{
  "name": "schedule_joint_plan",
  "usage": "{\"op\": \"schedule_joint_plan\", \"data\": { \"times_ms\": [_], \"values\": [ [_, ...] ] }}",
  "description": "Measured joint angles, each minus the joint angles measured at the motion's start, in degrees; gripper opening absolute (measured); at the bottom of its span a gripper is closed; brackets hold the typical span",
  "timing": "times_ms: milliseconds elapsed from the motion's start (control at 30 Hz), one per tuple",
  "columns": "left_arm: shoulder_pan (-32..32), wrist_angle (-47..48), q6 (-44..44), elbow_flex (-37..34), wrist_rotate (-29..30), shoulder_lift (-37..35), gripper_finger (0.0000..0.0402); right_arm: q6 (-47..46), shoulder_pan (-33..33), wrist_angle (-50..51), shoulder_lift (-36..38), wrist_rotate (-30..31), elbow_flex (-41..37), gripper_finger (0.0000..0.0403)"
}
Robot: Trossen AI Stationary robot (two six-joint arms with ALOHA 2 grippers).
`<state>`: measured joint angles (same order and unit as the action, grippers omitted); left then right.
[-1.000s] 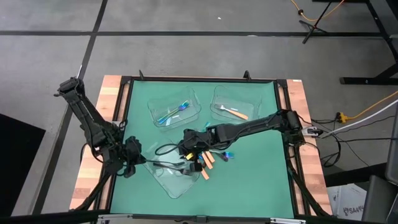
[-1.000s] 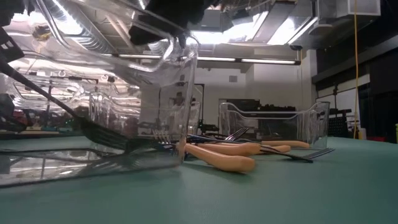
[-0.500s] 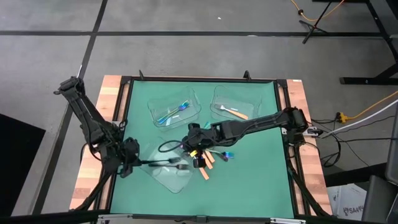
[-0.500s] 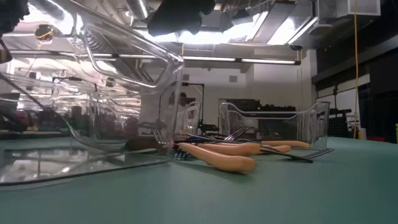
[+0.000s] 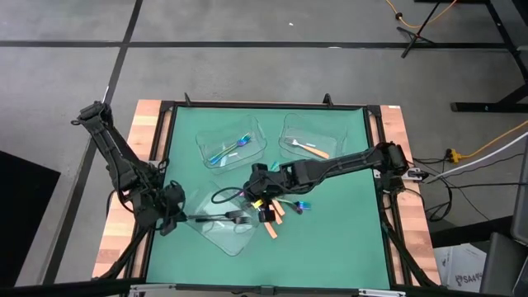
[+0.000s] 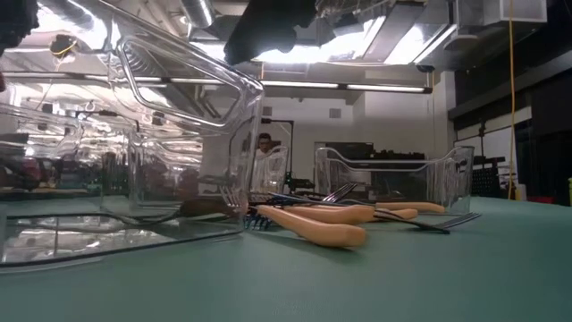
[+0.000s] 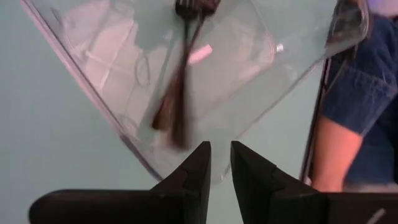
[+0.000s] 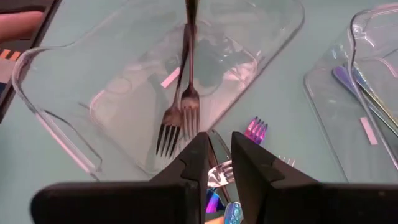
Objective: Sort silverware by color (type)
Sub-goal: Put the black fork into the bottom transparent bin, then put the blue fork into the top left transparent bin
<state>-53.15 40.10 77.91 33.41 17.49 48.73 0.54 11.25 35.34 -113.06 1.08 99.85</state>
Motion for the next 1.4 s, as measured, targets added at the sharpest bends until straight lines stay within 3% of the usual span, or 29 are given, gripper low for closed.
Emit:
{"op": "schedule_joint_plan", "data": {
  "times_ms": [167,633,833,1133,1400],
  "values": [
    [0.0,-0.17,0.07,0.07,-3.71,-0.07,0.0055,0.02,0.0,2.37,0.31,0.08,0.0,0.006],
    [-0.02,-5.68,0.0,0.07,0.94,-0.63,0.0055,-1.82,0.08,16.89,6.22,3.83,-0.09,0.006],
    [-0.02,-13.54,-3.24,0.07,6.03,-0.71,0.0055,-4.86,0.76,21.39,7.57,4.13,-1.03,0.006],
    [1.12,-23.85,-17.29,0.09,21.76,-0.74,0.0055,-10.36,3.65,20.87,8.07,4.72,-8.52,0.006],
    [4.62,-24.82,-25.27,0.09,22.48,-0.74,0.0055,-14.22,2.56,15.61,8.09,4.48,-18.85,0.006]
  ]
}}
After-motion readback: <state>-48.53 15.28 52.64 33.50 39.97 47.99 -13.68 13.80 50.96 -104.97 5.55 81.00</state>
